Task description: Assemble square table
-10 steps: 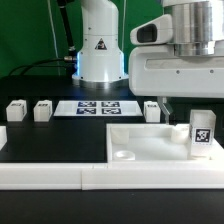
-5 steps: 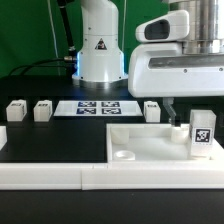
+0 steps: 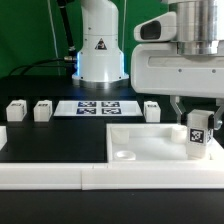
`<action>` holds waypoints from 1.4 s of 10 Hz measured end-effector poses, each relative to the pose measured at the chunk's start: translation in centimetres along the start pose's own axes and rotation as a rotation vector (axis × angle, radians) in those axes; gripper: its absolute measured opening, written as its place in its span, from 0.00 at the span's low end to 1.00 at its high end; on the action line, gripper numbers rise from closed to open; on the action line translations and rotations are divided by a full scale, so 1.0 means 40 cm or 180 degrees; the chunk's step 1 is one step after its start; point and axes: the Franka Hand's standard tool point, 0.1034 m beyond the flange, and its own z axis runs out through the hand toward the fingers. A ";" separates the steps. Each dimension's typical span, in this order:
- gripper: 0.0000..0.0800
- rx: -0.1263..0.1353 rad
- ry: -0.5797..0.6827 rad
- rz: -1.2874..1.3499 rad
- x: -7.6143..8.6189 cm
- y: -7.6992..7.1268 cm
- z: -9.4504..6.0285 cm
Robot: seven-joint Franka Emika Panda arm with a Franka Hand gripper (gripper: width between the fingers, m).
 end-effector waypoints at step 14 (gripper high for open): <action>0.80 -0.0021 -0.0142 0.0660 -0.018 -0.004 0.004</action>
Offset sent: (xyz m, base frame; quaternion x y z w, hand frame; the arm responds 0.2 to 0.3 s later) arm 0.0235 0.0105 0.0067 0.0357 -0.0573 0.3385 0.9386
